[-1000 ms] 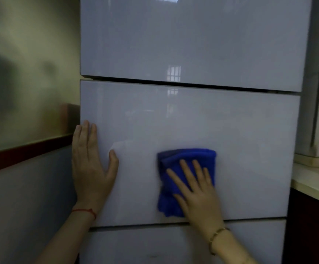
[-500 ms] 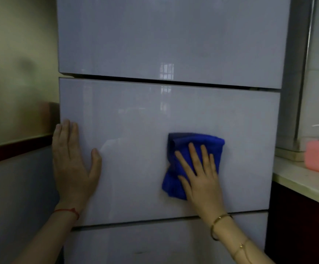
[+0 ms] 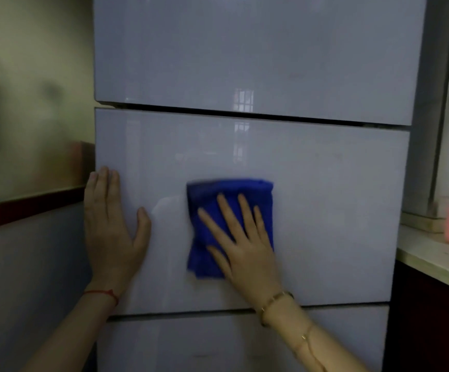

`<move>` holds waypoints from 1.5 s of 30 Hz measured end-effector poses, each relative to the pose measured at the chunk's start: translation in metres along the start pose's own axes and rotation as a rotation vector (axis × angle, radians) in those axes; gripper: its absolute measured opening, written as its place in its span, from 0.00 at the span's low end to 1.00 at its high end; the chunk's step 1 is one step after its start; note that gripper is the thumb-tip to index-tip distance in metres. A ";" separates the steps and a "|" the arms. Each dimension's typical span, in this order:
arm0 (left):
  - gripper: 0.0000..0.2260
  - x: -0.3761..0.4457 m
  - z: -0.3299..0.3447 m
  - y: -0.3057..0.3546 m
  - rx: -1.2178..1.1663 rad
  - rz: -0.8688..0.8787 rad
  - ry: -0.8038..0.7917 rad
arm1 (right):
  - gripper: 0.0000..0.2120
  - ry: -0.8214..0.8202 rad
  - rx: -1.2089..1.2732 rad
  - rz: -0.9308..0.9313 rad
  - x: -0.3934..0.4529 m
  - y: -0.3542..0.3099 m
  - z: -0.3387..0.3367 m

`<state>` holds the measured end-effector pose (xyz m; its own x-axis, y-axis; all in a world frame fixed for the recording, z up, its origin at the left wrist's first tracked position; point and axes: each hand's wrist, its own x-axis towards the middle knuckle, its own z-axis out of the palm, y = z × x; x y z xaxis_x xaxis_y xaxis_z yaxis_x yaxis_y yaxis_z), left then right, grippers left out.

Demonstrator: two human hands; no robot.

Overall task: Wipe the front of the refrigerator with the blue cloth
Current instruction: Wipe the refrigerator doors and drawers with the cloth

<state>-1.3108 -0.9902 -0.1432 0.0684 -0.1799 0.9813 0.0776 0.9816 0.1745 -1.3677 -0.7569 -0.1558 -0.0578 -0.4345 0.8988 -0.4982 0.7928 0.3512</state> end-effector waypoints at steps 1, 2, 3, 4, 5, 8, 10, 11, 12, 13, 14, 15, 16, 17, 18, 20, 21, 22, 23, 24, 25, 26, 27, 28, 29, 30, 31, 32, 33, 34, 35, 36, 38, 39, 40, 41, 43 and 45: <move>0.29 0.001 0.000 0.000 0.000 0.001 0.000 | 0.25 -0.015 -0.034 -0.082 -0.016 0.011 0.000; 0.29 0.001 0.000 0.000 0.000 -0.001 0.000 | 0.24 -0.021 -0.056 -0.131 -0.027 0.026 -0.002; 0.29 0.001 0.000 0.001 -0.003 -0.003 0.001 | 0.24 -0.024 -0.063 -0.130 -0.031 0.043 -0.006; 0.29 0.001 0.000 0.001 -0.005 -0.005 0.003 | 0.24 -0.021 -0.065 -0.084 -0.030 0.060 -0.010; 0.29 0.001 0.001 0.002 -0.004 -0.008 0.003 | 0.25 -0.013 -0.056 0.008 -0.023 0.075 -0.015; 0.29 0.000 0.002 0.002 0.000 -0.015 -0.004 | 0.25 0.072 0.019 0.380 0.032 0.094 -0.028; 0.29 0.000 0.002 0.003 0.008 -0.018 -0.008 | 0.26 0.133 0.028 0.476 0.068 0.079 -0.029; 0.29 0.001 0.002 0.002 0.008 -0.016 -0.008 | 0.26 0.134 0.019 0.431 0.077 0.065 -0.026; 0.29 0.001 0.001 0.002 0.006 -0.016 -0.006 | 0.26 0.124 0.014 0.338 0.076 0.047 -0.020; 0.30 0.001 0.001 0.002 0.003 -0.017 -0.006 | 0.26 0.102 0.014 0.223 0.065 0.027 -0.012; 0.30 0.001 0.001 0.001 0.000 -0.017 -0.006 | 0.26 0.072 0.016 0.111 0.047 0.009 -0.005; 0.30 0.001 0.001 0.000 -0.002 -0.013 -0.004 | 0.26 0.033 0.010 0.018 0.023 -0.003 0.000; 0.29 0.001 0.001 0.000 -0.002 -0.006 -0.002 | 0.26 0.001 -0.011 -0.052 -0.002 -0.005 0.004; 0.29 0.001 0.001 0.000 -0.001 0.001 -0.001 | 0.26 -0.021 -0.041 -0.095 -0.024 0.001 0.006; 0.29 0.001 0.000 0.000 0.000 0.006 0.000 | 0.26 -0.032 -0.069 -0.112 -0.043 0.013 0.006; 0.29 0.001 0.000 0.002 -0.005 0.001 -0.001 | 0.28 -0.038 -0.098 -0.059 -0.067 0.043 0.000; 0.29 0.001 0.000 0.003 -0.005 -0.009 -0.003 | 0.29 -0.037 -0.097 -0.002 -0.070 0.055 -0.004; 0.29 0.001 -0.001 0.003 -0.002 -0.019 -0.004 | 0.29 -0.026 -0.078 0.075 -0.065 0.065 -0.007; 0.29 0.001 -0.001 0.004 0.002 -0.021 -0.005 | 0.28 0.001 -0.045 0.177 -0.054 0.071 -0.009; 0.29 0.001 -0.002 0.004 0.005 -0.017 -0.006 | 0.27 0.043 -0.008 0.294 -0.038 0.073 -0.010; 0.29 0.001 -0.002 0.004 0.005 -0.014 -0.005 | 0.25 0.084 0.022 0.404 -0.022 0.071 -0.009; 0.29 0.001 -0.001 0.005 0.006 -0.015 -0.004 | 0.25 0.111 0.038 0.479 -0.011 0.067 -0.008; 0.29 0.002 -0.001 0.004 0.006 -0.014 -0.006 | 0.25 0.119 0.033 0.498 -0.008 0.062 -0.007; 0.29 0.001 -0.001 0.003 0.003 -0.013 -0.005 | 0.26 0.106 0.018 0.456 -0.014 0.056 -0.004; 0.29 0.001 0.000 0.003 -0.001 -0.011 0.002 | 0.27 0.070 0.006 0.371 -0.029 0.051 0.002; 0.29 0.001 0.000 0.003 -0.003 -0.008 0.004 | 0.28 0.022 -0.010 0.277 -0.047 0.045 0.005; 0.29 0.001 0.001 0.002 -0.001 -0.007 0.000 | 0.29 -0.025 -0.033 0.192 -0.065 0.041 0.006; 0.29 0.001 0.001 0.002 0.001 -0.008 -0.002 | 0.29 -0.059 -0.052 0.130 -0.076 0.044 0.004; 0.29 0.001 0.000 0.002 0.002 -0.008 0.000 | 0.29 -0.072 -0.052 0.101 -0.078 0.051 0.001; 0.29 0.001 0.000 0.002 0.003 -0.009 0.003 | 0.29 -0.071 -0.032 0.117 -0.070 0.059 -0.003; 0.29 0.001 0.001 0.002 0.005 -0.008 0.005 | 0.29 -0.050 -0.004 0.175 -0.056 0.066 -0.008; 0.29 0.001 0.001 0.003 0.007 -0.007 0.006 | 0.28 -0.012 0.027 0.264 -0.034 0.073 -0.013; 0.29 0.002 0.000 0.004 0.011 -0.012 0.003 | 0.30 0.066 0.078 0.433 0.019 0.083 -0.023; 0.29 0.001 0.001 0.004 0.015 -0.017 0.000 | 0.32 0.090 0.076 0.460 0.043 0.081 -0.027; 0.29 0.001 0.001 0.004 0.016 -0.020 -0.003 | 0.32 0.098 0.064 0.443 0.061 0.074 -0.029; 0.29 0.001 0.000 0.004 0.015 -0.021 -0.005 | 0.33 0.096 0.059 0.387 0.072 0.061 -0.027; 0.29 0.002 0.000 0.003 0.013 -0.026 -0.011 | 0.32 0.083 0.057 0.226 0.071 0.027 -0.017; 0.29 0.001 0.001 0.002 0.007 -0.026 -0.018 | 0.30 0.031 0.067 0.094 0.045 -0.006 -0.003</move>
<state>-1.3119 -0.9885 -0.1420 0.0486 -0.2043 0.9777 0.0724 0.9770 0.2005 -1.3641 -0.7798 -0.1169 -0.0802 -0.3456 0.9350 -0.5486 0.7985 0.2480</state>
